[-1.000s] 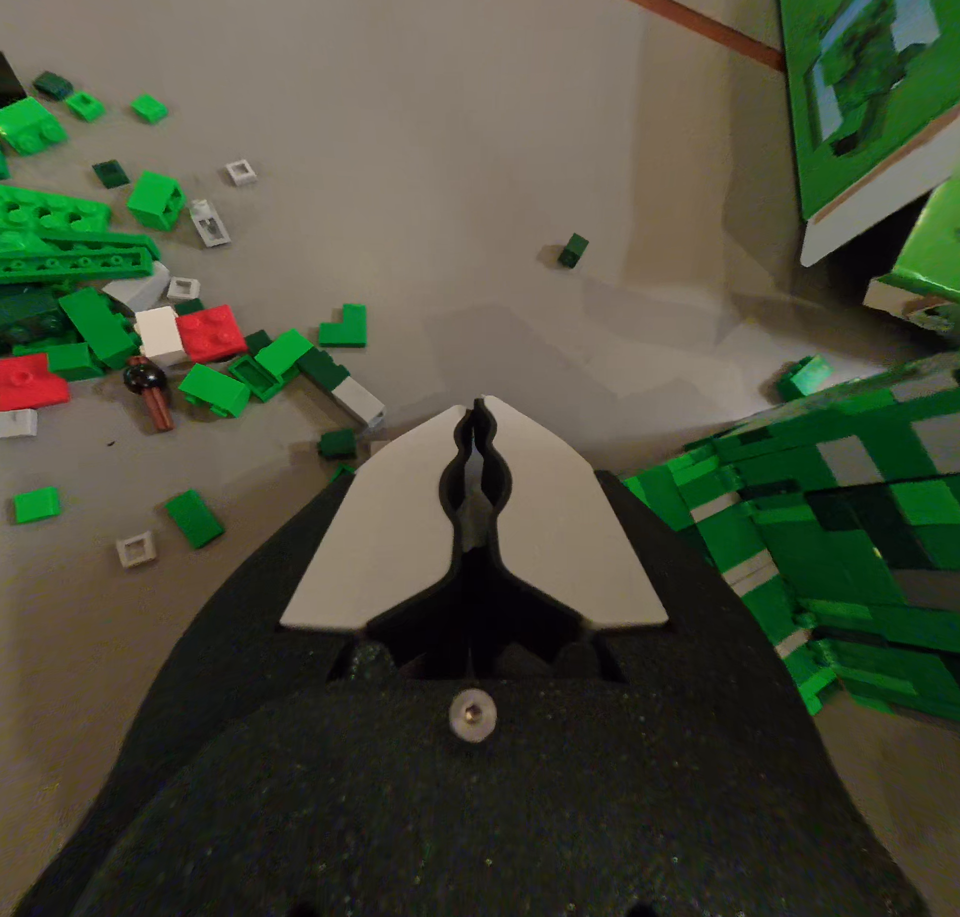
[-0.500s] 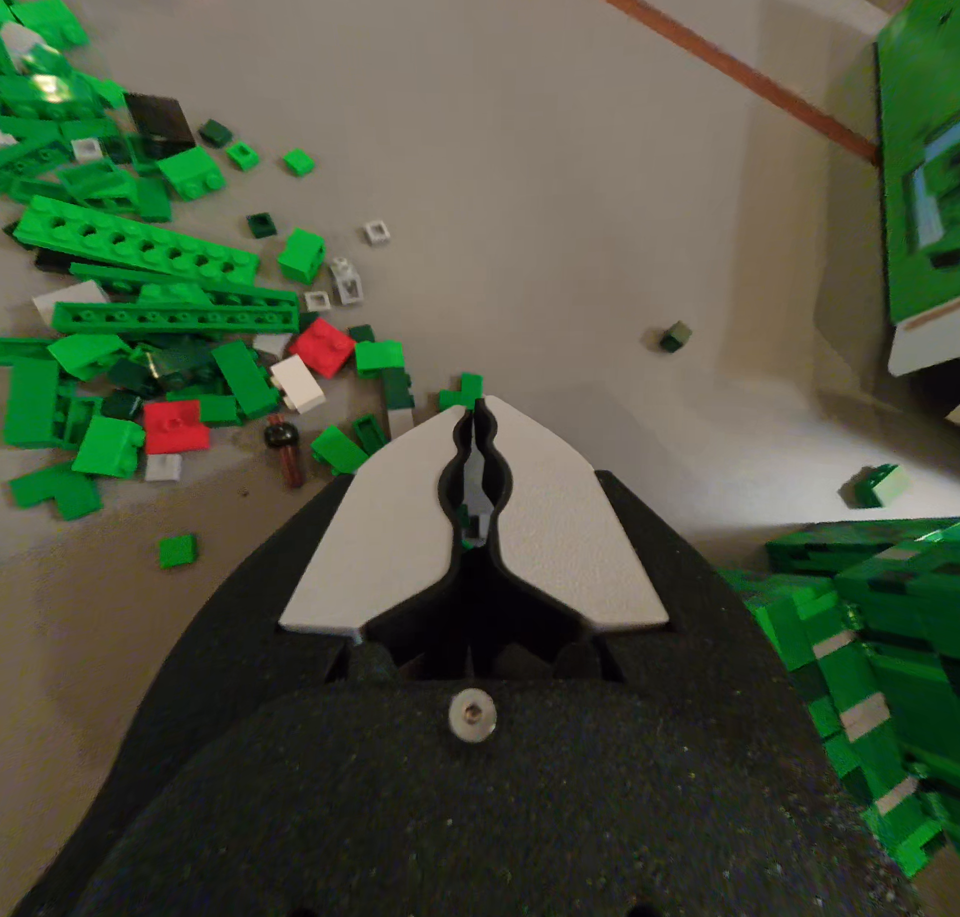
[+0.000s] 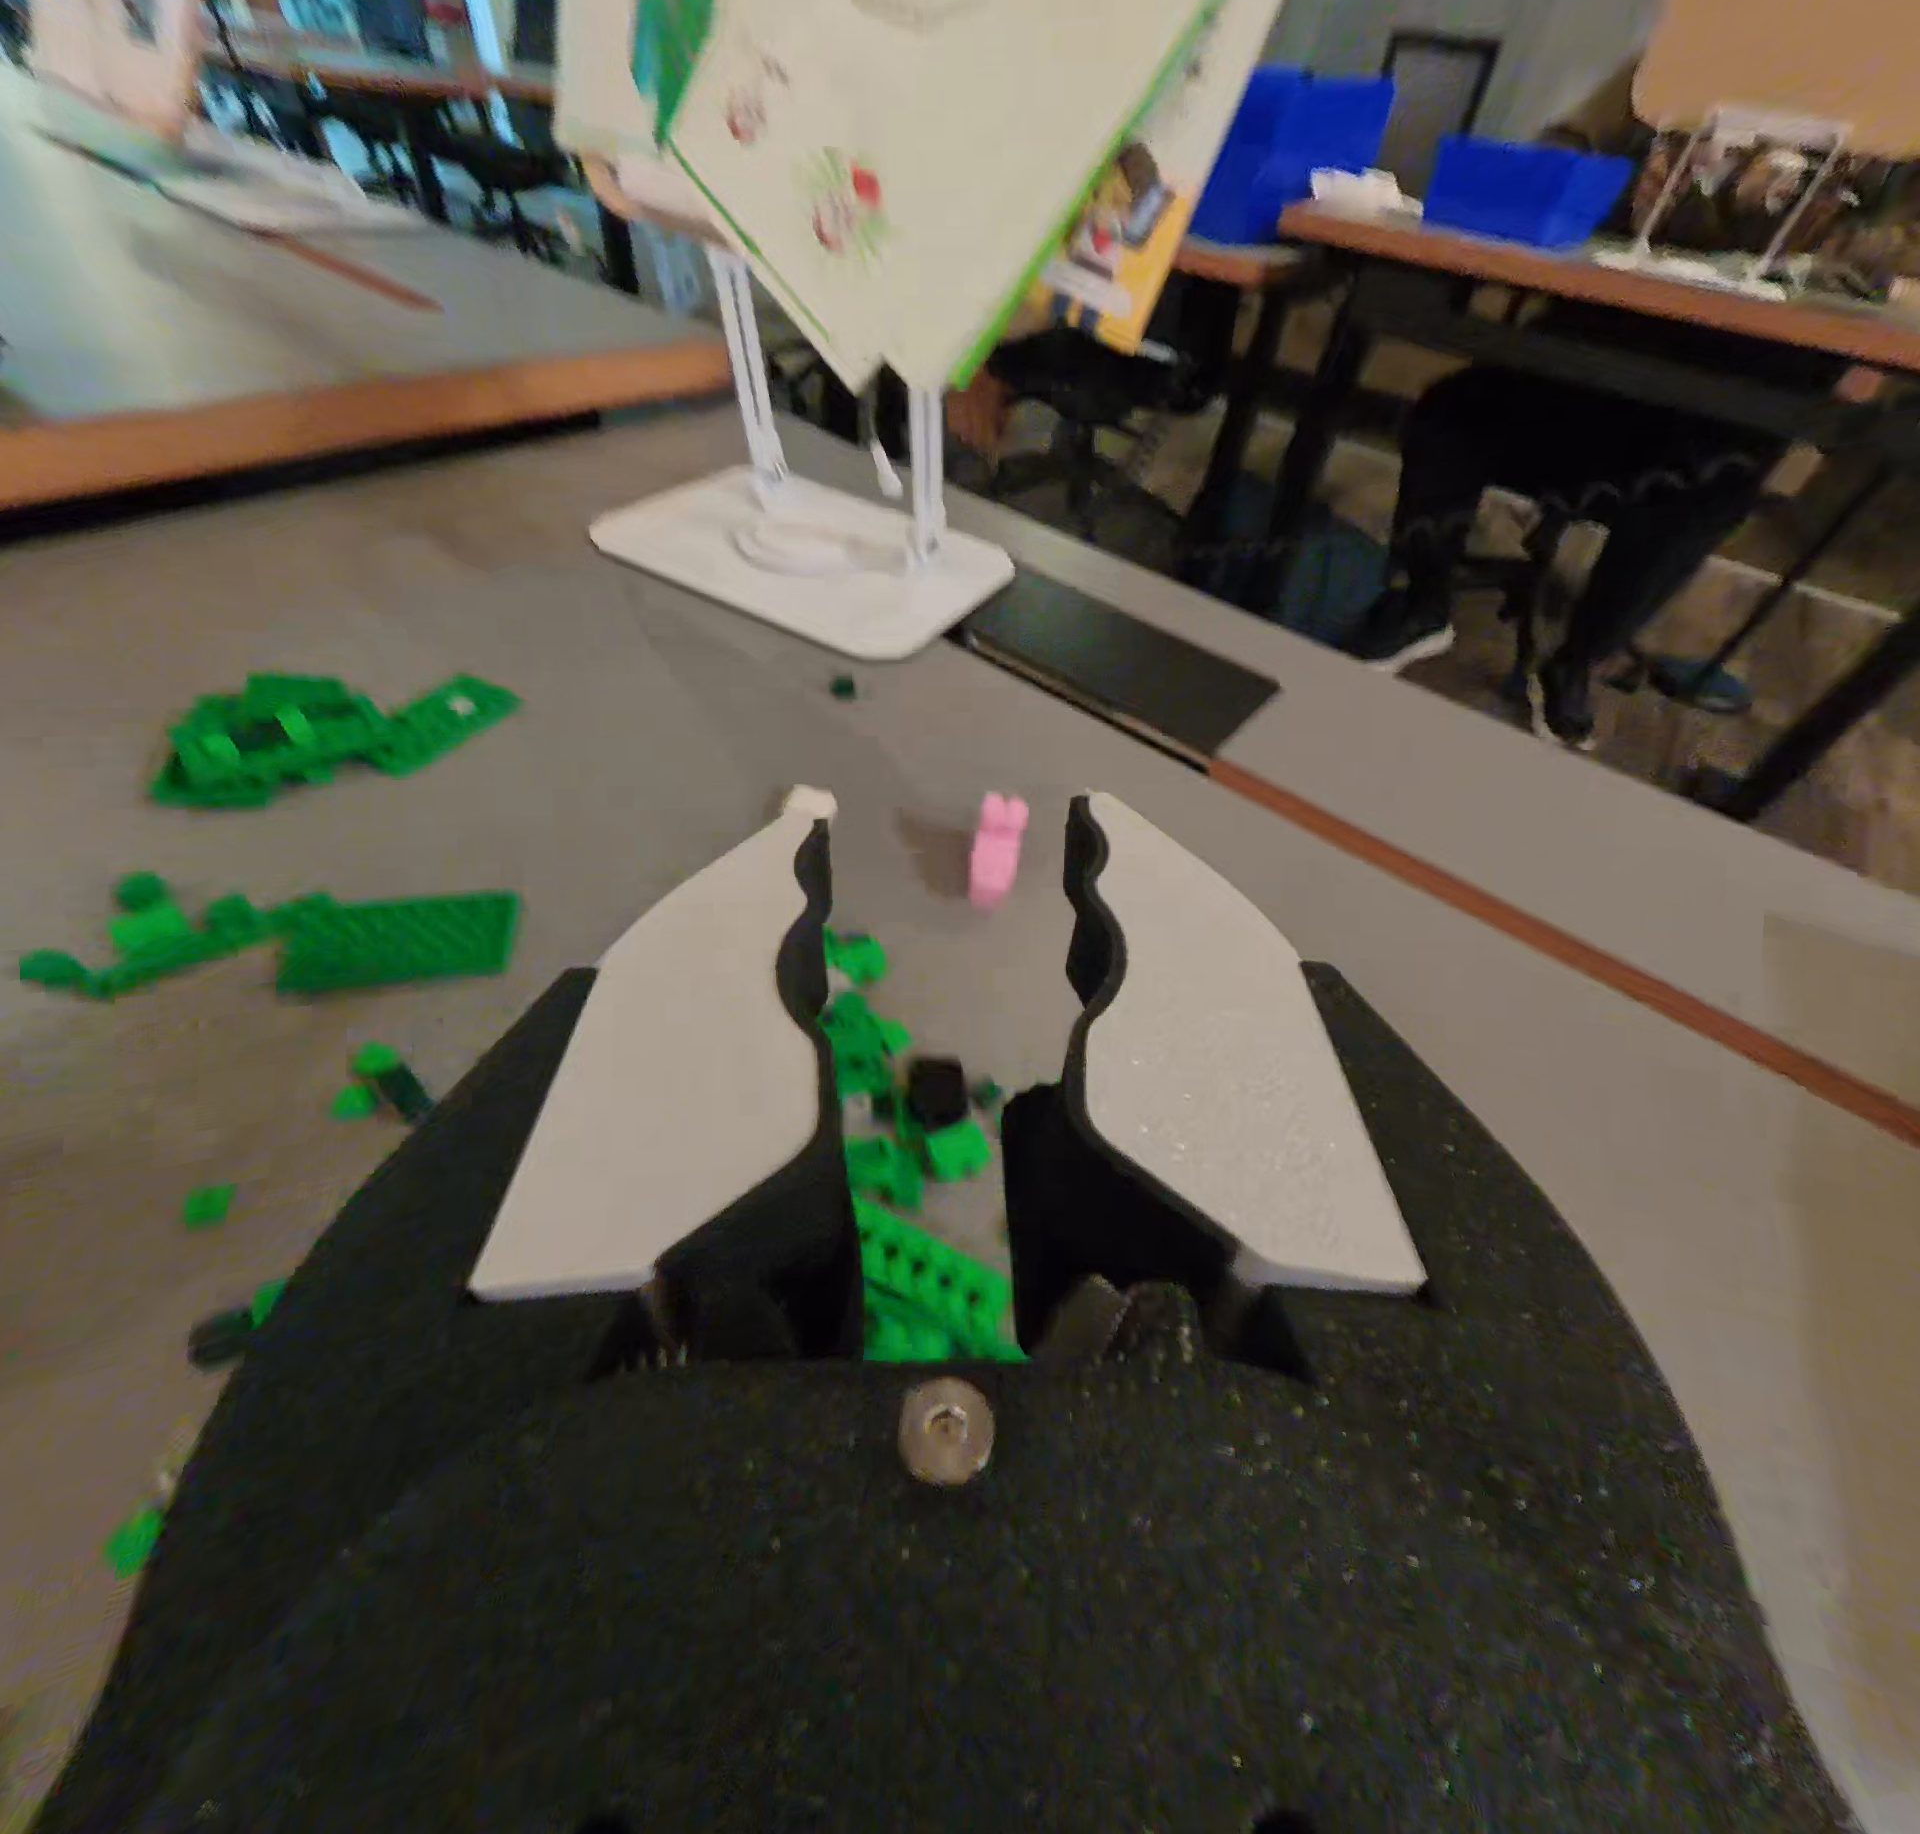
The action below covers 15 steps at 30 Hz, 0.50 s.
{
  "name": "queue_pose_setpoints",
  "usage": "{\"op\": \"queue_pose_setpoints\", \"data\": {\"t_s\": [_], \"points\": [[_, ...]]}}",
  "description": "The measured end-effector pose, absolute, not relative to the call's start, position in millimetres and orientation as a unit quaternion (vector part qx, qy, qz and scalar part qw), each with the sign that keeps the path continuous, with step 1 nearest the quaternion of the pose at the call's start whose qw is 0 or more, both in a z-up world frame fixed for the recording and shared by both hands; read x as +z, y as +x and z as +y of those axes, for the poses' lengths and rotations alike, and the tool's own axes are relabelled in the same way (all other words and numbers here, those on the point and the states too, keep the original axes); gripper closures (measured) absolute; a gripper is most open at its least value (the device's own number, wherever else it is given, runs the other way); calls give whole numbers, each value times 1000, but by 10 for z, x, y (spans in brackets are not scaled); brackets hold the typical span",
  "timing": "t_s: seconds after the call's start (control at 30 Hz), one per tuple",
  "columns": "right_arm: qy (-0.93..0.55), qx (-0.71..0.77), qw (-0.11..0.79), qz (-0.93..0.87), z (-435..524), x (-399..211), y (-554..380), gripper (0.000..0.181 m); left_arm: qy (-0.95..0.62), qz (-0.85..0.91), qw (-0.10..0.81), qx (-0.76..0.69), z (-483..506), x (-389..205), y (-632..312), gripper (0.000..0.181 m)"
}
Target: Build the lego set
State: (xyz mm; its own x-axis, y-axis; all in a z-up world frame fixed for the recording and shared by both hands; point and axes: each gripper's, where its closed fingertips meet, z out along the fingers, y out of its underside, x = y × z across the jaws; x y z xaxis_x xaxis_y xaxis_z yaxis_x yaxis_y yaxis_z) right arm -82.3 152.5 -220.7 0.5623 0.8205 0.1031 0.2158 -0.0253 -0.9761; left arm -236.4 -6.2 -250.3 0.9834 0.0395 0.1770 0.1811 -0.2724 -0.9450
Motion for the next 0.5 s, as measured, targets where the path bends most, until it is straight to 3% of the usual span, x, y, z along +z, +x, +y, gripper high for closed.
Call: {"op": "queue_pose_setpoints", "data": {"t_s": [0.27, 0.5], "points": [[-626, 288, 607, -395, 1458, -1986, -1537, 140, -715, -69, 695, 14, 471, -1880, -2983, 115], [-576, 283, 615, -458, 1581, -1961, -2277, 144, -679, -80, 728, 52, 575, -2047, -3561, 120]]}}
